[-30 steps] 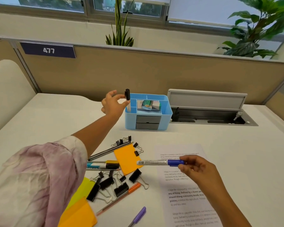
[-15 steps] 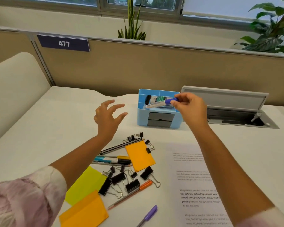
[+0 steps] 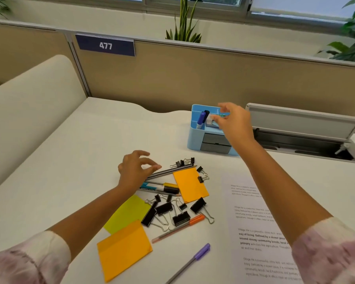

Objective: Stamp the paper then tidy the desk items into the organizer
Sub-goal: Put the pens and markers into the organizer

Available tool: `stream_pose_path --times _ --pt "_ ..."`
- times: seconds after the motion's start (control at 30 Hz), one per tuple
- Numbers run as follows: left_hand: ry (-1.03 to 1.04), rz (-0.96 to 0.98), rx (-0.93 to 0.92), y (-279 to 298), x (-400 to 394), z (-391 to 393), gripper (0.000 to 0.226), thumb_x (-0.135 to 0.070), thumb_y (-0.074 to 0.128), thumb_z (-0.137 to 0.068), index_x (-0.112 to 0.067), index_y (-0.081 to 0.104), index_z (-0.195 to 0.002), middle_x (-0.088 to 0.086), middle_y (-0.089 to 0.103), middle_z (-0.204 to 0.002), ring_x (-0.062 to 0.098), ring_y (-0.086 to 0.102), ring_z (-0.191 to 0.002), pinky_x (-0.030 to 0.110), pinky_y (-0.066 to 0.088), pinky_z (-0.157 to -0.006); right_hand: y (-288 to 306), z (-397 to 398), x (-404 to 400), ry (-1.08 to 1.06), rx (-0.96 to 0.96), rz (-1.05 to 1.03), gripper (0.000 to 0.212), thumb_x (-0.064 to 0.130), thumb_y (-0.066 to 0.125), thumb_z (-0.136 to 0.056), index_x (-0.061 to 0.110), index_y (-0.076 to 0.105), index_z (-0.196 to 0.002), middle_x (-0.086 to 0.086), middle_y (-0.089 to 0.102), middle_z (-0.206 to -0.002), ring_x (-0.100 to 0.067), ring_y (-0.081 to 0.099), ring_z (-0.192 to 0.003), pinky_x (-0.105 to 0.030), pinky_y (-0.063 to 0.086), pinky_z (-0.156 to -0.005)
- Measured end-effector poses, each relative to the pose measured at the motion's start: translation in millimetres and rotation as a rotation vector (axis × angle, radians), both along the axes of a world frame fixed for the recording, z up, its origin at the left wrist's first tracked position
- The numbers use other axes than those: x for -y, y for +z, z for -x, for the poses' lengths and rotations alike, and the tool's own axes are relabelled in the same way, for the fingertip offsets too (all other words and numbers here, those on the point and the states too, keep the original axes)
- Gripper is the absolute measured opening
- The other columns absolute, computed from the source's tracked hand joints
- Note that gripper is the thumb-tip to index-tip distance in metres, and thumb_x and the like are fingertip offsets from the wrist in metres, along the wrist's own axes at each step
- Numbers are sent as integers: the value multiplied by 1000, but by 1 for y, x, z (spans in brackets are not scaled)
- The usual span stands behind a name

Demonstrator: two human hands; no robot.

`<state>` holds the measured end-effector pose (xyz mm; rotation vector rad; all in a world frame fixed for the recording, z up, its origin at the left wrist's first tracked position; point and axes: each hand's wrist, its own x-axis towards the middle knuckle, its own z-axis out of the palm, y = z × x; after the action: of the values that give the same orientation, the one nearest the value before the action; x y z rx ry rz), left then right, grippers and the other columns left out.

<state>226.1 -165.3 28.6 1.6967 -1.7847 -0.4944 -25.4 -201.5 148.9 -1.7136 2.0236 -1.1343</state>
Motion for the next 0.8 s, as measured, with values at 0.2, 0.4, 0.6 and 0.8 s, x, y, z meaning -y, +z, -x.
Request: stream_pose_path --times 0.2,0.4,0.6,0.8 --pt "-354 -123 395 -6 -13 7 14 -43 68 -75 -36 70 -88 -11 41 -137 19 27 -127 41 21 -96 -39 1 -64 111 12 -110 20 20 64 -85 16 64 -105 -3 66 -102 -11 63 -75 -20 52 -64" --pt "-488 -50 685 -3 -14 15 25 -41 64 -79 -29 66 -101 -7 31 -145 20 17 -135 47 13 -107 -78 2 -110 190 -47 -206 17 23 63 -85 24 64 -103 9 63 -93 -2 52 -65 -14 44 -65" --pt "-494 39 726 7 -14 21 24 -42 61 -82 -25 66 -98 -6 31 -146 18 13 -138 49 5 -110 -80 -10 -112 298 -17 -291 21 21 64 -85 21 65 -106 4 64 -102 -7 57 -79 -11 43 -67" --pt "-526 175 633 22 -25 39 23 -42 64 -79 -24 68 -93 -5 35 -145 21 16 -138 51 1 -110 -83 -32 -110 341 63 -392 41 21 70 -80 17 59 -120 0 64 -114 -6 60 -83 -14 47 -74"
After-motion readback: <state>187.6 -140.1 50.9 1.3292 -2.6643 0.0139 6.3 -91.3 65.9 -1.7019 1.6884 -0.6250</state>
